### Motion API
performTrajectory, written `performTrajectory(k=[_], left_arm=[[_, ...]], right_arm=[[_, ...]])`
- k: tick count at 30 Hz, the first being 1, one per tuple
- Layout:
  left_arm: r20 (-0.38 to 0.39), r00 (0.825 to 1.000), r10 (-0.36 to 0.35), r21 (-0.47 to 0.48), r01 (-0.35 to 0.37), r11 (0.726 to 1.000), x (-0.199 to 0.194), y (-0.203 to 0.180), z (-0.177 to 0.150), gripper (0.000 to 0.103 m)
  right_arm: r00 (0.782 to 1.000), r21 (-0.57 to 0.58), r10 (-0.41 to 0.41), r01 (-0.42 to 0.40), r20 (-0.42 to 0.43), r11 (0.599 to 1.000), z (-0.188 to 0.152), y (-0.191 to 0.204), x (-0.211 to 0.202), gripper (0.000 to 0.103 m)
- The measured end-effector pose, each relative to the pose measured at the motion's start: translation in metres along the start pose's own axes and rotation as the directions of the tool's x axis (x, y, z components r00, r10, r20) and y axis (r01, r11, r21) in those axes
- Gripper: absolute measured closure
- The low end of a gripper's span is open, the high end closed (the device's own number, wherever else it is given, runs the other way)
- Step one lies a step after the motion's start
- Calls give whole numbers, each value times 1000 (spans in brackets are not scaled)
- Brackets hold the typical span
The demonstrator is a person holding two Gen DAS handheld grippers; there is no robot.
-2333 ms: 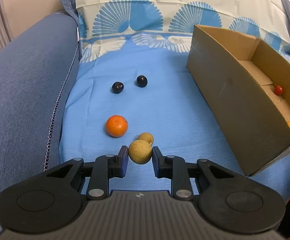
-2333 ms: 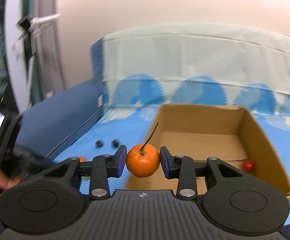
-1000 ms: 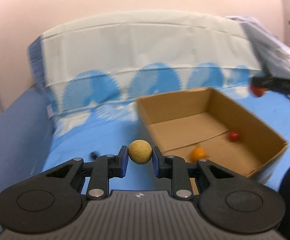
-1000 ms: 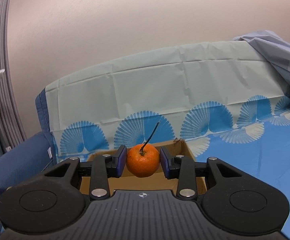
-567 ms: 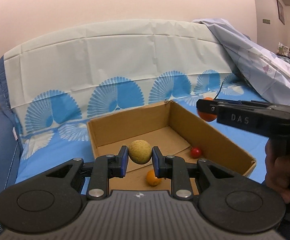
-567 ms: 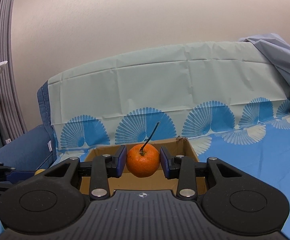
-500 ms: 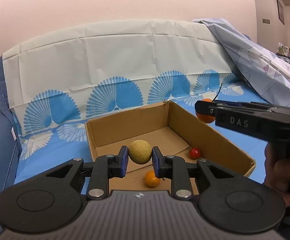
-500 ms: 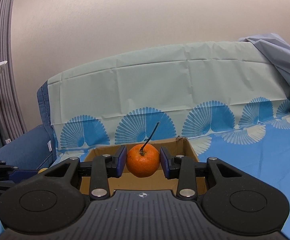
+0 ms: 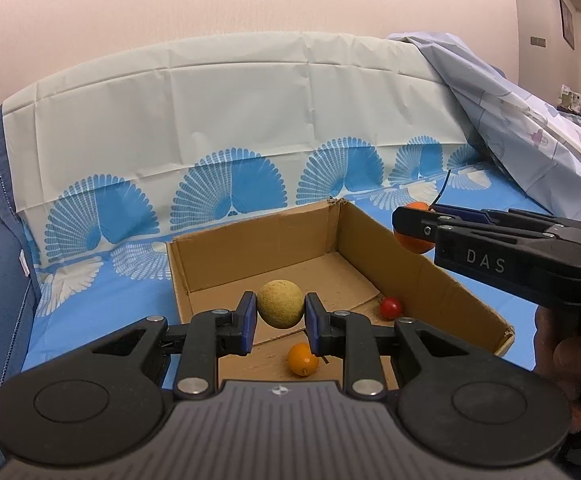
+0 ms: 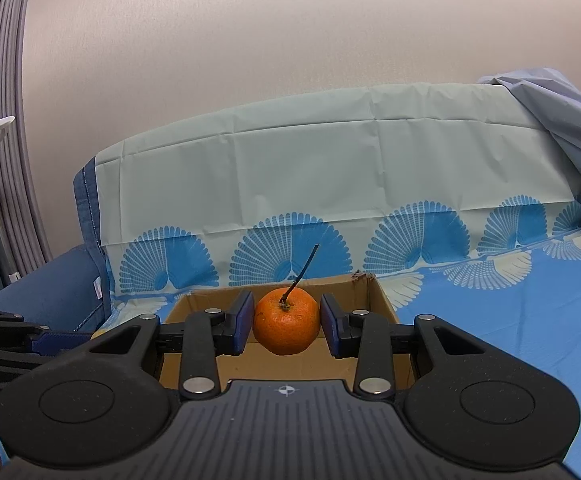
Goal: Organize fruits
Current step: 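Carry the yellow fruit in the left gripper while the right gripper carries the orange over the box, then open both grippers to drop the yellow fruit and orange into the box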
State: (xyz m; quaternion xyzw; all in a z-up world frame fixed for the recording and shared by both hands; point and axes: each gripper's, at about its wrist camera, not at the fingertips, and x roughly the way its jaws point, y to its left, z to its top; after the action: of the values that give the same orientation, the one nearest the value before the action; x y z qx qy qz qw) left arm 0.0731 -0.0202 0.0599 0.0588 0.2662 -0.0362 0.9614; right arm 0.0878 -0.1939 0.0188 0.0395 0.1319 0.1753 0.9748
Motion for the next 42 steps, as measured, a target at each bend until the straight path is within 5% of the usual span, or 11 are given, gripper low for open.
performTrajectory(k=[30,31,33,35,42], left_arm=[[-5,1000,8,0,-8,1000,1,0,2,74],[-9,1000,15,-4,-15,1000,1,0,2,73],[-14,1000,27,-18,-27,999,1,1,2,43],[2,1000,30,-22,-30,999,-1,2,2,40],[49,996,69,-2,-69,998,-13,10,-13,41]], right_arm=[[1000,-21,-2,2,-7,1000,0,2,1,64],[1000,-22,-4,4,-12,1000,0,2,2,64],[1000,-26,-10,9,-25,1000,0,2,3,55],[1000,-34,-14,13,-24,999,1,4,4,42],[1000,-46,-17,16,-25,999,0,4,5,40]])
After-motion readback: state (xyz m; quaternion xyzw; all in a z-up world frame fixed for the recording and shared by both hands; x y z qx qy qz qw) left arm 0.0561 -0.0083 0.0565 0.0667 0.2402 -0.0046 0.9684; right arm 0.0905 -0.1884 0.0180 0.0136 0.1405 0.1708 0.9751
